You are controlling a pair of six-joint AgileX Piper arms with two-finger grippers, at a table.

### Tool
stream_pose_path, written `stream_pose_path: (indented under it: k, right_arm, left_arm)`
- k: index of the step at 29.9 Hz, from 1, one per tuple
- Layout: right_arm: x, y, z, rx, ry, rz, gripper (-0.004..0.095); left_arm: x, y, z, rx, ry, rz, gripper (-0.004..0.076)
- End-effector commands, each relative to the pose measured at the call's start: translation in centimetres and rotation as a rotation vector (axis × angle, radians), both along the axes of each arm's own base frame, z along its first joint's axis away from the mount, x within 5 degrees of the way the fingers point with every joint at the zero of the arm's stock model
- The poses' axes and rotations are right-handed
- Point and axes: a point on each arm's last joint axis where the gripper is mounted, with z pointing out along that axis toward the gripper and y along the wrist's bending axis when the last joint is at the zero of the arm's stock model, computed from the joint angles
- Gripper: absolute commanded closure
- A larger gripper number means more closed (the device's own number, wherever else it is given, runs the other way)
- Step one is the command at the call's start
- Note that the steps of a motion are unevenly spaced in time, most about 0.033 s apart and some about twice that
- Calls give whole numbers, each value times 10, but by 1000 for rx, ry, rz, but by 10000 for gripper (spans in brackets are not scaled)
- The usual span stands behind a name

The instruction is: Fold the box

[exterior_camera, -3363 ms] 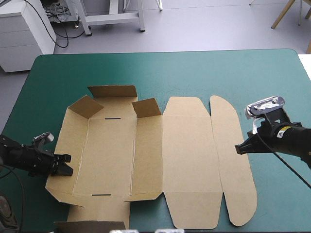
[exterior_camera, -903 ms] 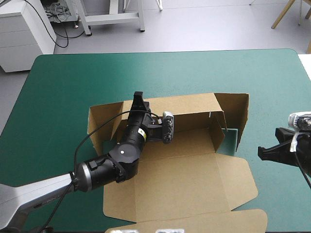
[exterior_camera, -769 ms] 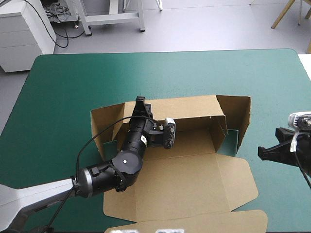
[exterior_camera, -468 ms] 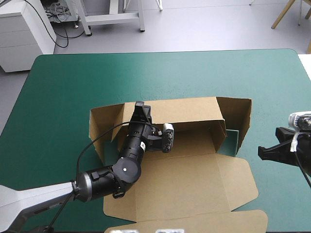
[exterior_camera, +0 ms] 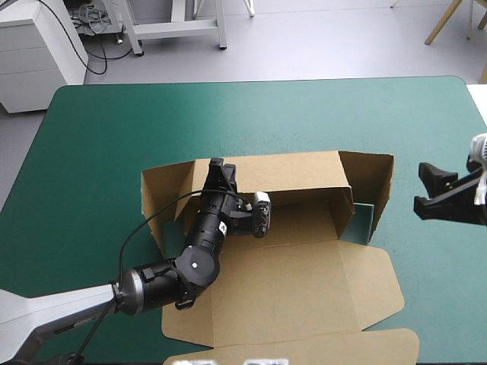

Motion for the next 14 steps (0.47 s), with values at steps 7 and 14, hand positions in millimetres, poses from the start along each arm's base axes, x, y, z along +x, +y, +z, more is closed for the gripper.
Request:
stream_pose_path:
  k: [7,14]
  right_arm:
    - [61,8,54,-29,-41,34,252]
    - [134,15,56,-42,62,41,252]
  left_arm:
    - [-4,-5,13,-44,-8,-82,734]
    - [5,3,12,-44,-5,-46,734]
